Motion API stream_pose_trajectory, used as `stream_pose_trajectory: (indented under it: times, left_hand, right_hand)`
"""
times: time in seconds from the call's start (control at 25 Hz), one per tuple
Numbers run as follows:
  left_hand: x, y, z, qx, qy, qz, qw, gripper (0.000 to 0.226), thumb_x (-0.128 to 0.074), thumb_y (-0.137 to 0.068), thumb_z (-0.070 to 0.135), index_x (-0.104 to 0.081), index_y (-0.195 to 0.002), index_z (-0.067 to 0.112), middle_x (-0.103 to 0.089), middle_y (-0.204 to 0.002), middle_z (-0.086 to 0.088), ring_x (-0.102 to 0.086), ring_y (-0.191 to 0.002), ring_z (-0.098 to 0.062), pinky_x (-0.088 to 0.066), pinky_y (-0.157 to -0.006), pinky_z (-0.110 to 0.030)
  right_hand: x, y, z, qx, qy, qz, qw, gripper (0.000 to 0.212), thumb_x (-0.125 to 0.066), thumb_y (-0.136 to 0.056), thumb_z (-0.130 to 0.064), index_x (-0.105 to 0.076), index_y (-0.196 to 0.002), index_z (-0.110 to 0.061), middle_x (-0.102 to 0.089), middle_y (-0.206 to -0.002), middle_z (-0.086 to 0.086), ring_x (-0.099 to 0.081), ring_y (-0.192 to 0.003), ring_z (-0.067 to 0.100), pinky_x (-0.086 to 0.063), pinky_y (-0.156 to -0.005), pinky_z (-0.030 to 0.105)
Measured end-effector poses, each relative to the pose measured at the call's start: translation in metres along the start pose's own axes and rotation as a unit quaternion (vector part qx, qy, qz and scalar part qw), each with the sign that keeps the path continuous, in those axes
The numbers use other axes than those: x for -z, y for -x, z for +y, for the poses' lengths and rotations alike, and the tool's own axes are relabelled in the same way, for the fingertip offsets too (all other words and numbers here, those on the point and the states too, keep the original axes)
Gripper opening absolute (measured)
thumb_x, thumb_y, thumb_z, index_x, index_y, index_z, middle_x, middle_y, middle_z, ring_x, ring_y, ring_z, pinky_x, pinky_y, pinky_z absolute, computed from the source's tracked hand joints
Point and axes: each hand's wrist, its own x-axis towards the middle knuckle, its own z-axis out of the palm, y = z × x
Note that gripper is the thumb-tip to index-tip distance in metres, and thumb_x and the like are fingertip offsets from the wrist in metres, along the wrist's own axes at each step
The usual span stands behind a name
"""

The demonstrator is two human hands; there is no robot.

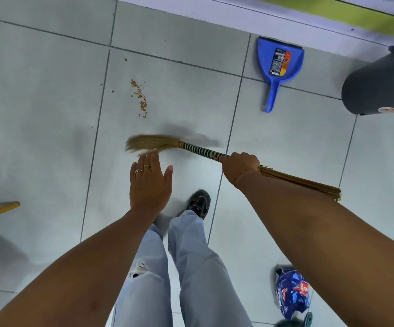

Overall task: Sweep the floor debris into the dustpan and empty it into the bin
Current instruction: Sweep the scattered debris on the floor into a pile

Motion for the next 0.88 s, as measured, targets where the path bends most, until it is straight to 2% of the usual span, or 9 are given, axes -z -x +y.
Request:
stream_pose_trajectory:
  times: [0.2, 0.4, 0.52, 0.6, 0.76, 0.88]
  left_hand:
    - [0.014, -0.022, -0.004, 0.003, 0.003, 0.021, 1.0, 0.054, -0.041, -0.096, 0.031, -0.03, -0.138, 0.0, -0.046, -0.139, -0.024, -0.031, -0.137, -0.035, -0.023, -0.114, -0.047]
    - [0.032, -0.038, -0.015, 0.004, 0.004, 0.019, 1.0, 0.053, -0.044, -0.095, 0.029, -0.032, -0.137, -0.002, -0.048, -0.136, -0.025, -0.034, -0.135, -0.037, -0.026, -0.112, -0.048]
    - [0.047, -0.039, -0.018, 0.009, 0.006, 0.006, 1.0, 0.053, -0.048, -0.093, 0.027, -0.036, -0.134, -0.004, -0.052, -0.131, -0.027, -0.04, -0.13, -0.04, -0.031, -0.109, -0.05]
    - [0.066, -0.044, -0.018, 0.006, 0.009, 0.004, 1.0, 0.052, -0.048, -0.093, 0.027, -0.037, -0.133, -0.005, -0.054, -0.13, -0.027, -0.042, -0.129, -0.04, -0.032, -0.108, -0.05]
    - [0.1, -0.061, -0.017, -0.009, 0.012, -0.017, 1.0, 0.054, -0.047, -0.094, 0.028, -0.034, -0.136, -0.003, -0.049, -0.135, -0.026, -0.038, -0.132, -0.038, -0.029, -0.111, -0.048]
    - [0.112, -0.079, -0.024, -0.029, 0.002, -0.022, 0.999, 0.054, -0.046, -0.094, 0.029, -0.033, -0.137, -0.002, -0.048, -0.137, -0.025, -0.036, -0.134, -0.037, -0.027, -0.112, -0.047]
  right_hand:
    - [0.023, -0.021, -0.005, 0.0, -0.017, 0.013, 1.0, 0.042, -0.042, -0.094, -0.008, -0.053, -0.132, -0.021, -0.063, -0.114, 0.003, -0.062, -0.106, 0.026, -0.039, -0.068, 0.032]
    - [0.048, -0.014, -0.012, 0.021, -0.051, 0.035, 0.998, 0.047, -0.035, -0.096, -0.009, -0.044, -0.139, -0.025, -0.061, -0.118, 0.005, -0.061, -0.107, 0.029, -0.04, -0.07, 0.034]
    - [0.055, 0.008, -0.007, 0.06, -0.075, 0.048, 0.994, 0.05, -0.032, -0.097, -0.013, -0.035, -0.143, -0.033, -0.061, -0.118, 0.006, -0.063, -0.101, 0.03, -0.044, -0.071, 0.036]
    - [0.065, 0.025, -0.007, 0.067, -0.104, 0.059, 0.991, 0.046, -0.032, -0.099, -0.021, -0.034, -0.143, -0.035, -0.06, -0.118, 0.006, -0.064, -0.097, 0.03, -0.042, -0.068, 0.035]
    - [0.092, 0.036, -0.019, 0.041, -0.138, 0.057, 0.988, 0.053, -0.029, -0.102, -0.035, -0.017, -0.152, -0.022, -0.054, -0.126, 0.011, -0.064, -0.097, 0.032, -0.039, -0.065, 0.035]
    - [0.107, 0.025, -0.023, 0.045, -0.173, 0.089, 0.98, 0.046, -0.031, -0.102, -0.034, -0.035, -0.141, -0.009, -0.053, -0.124, 0.012, -0.062, -0.099, 0.033, -0.038, -0.064, 0.034]
